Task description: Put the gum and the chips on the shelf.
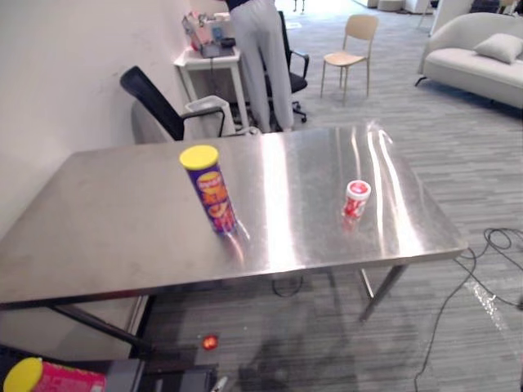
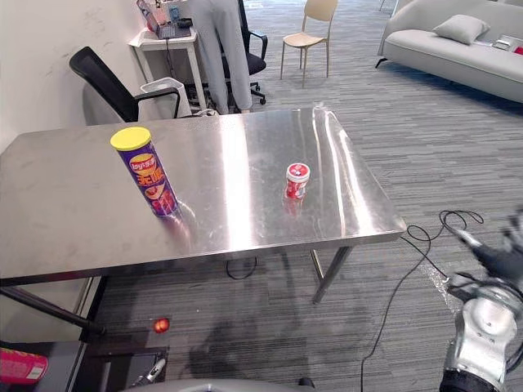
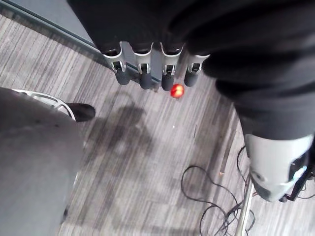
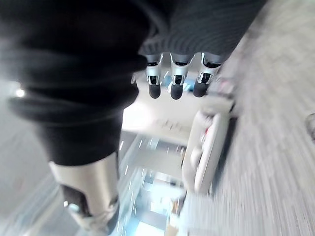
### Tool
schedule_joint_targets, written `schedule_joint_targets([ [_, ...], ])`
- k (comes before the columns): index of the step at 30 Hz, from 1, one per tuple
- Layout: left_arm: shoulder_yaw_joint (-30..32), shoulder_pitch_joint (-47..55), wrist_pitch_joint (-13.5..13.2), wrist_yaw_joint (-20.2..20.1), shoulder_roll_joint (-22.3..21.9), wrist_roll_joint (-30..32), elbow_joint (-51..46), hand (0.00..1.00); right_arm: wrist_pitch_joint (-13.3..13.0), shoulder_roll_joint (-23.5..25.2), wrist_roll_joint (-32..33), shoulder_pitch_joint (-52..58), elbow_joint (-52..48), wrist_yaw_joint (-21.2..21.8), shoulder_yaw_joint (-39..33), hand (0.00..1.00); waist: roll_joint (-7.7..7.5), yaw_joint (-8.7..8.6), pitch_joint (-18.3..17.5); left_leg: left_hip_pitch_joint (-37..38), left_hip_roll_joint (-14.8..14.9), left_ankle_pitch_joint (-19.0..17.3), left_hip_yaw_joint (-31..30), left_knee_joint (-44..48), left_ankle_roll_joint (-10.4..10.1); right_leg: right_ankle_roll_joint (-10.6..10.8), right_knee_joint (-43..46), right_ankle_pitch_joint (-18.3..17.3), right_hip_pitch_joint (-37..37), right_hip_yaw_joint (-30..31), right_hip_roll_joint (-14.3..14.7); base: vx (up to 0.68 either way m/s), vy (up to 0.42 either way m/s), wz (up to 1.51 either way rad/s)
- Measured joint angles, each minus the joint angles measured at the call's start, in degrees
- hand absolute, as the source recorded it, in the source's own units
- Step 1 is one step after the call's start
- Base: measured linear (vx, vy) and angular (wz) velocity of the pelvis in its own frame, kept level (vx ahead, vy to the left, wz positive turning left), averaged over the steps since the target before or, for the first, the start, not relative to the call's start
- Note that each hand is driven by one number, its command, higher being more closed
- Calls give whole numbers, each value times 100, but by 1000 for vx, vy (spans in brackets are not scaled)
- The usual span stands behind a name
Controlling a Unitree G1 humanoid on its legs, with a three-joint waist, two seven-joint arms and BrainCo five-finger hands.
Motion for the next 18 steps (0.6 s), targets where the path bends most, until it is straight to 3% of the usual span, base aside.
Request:
schedule_joint_targets([
  [2, -88, 4, -18, -57, 31, 1, -50, 0, -131, -56, -303, 41, -308, 311, 373, 0, -25, 17, 6, 1, 6, 0, -28, 0, 0, 5, -1, 3, 21, -64, 1, 20, -40, 7],
  [9, -290, 91, -46, -179, 112, 1, -138, 0, -211, -75, -211, 150, -464, 979, 1236, 0, -44, 56, 15, -5, 12, -2, -169, 18, 1, 22, 4, 13, 100, -265, -15, 11, -29, 9],
  [14, -335, 95, -47, -194, 123, 1, -141, 0, -215, -158, -201, 133, -399, 1035, 1654, 0, -40, 139, 18, -84, 26, -25, -287, 140, 7, 22, 4, 12, 133, -359, -30, -33, -42, 10],
  [18, -341, 184, -41, -153, 130, 0, -134, 0, -169, -177, -49, -398, 127, 665, 1915, 0, -33, 170, 19, -124, -5, 34, -441, 138, 31, 23, -15, 9, 185, -504, -64, -61, -35, 17],
])
